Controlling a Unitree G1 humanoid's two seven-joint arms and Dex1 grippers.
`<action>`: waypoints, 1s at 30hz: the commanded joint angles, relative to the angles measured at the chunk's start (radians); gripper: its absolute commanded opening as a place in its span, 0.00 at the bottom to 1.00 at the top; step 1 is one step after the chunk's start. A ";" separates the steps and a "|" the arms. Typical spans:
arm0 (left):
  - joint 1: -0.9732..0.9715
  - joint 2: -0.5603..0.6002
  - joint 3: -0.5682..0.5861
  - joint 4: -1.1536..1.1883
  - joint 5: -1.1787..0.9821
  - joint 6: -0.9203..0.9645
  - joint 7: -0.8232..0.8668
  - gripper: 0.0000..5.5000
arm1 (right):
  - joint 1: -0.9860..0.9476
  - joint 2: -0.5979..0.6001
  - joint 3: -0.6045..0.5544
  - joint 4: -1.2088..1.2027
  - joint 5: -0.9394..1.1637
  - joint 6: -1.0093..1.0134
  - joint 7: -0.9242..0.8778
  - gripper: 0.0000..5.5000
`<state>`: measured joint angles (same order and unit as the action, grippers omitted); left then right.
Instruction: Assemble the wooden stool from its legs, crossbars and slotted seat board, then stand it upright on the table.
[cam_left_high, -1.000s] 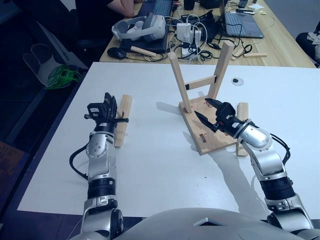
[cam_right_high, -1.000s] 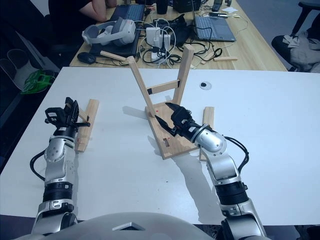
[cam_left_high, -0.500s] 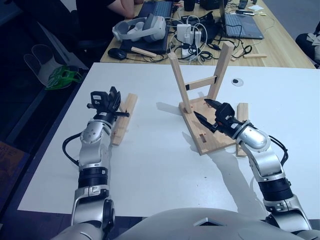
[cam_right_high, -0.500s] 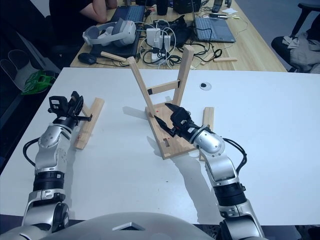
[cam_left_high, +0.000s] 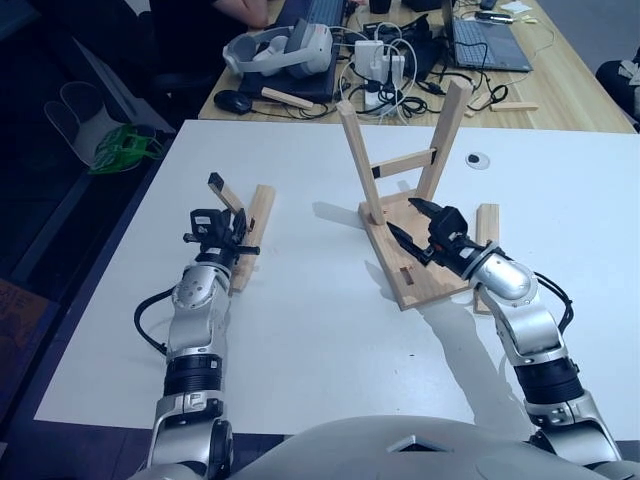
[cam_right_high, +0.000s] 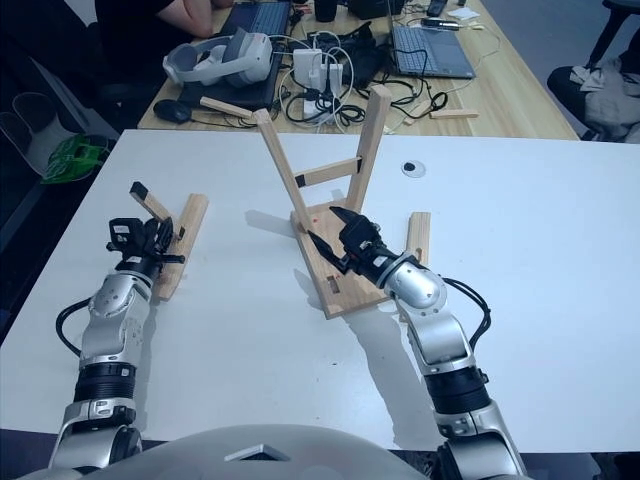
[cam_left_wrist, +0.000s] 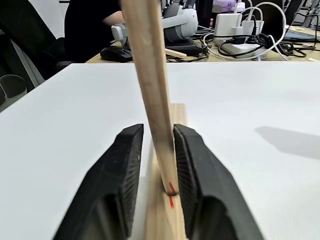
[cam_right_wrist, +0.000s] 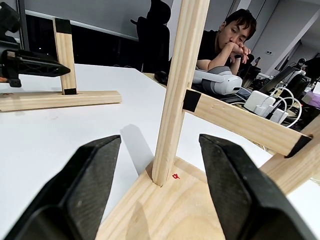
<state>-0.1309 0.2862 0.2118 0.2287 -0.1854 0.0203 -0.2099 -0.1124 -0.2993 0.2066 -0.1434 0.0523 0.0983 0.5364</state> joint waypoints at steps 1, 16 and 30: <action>-0.073 0.040 0.014 -0.098 0.006 0.008 0.004 0.32 | 0.015 0.002 -0.005 -0.001 -0.003 -0.007 -0.011 0.53; -0.413 0.063 -0.012 0.160 -0.022 0.391 0.014 0.38 | 0.016 0.016 0.001 0.029 -0.009 -0.030 -0.036 0.53; -0.543 0.034 0.039 0.109 -0.083 0.428 0.068 0.38 | 0.010 0.018 0.000 0.049 -0.012 -0.043 -0.036 0.53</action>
<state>-0.6617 0.3253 0.2355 0.4446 -0.2409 0.3932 -0.1593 -0.0912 -0.2806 0.2120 -0.1007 0.0493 0.0607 0.5067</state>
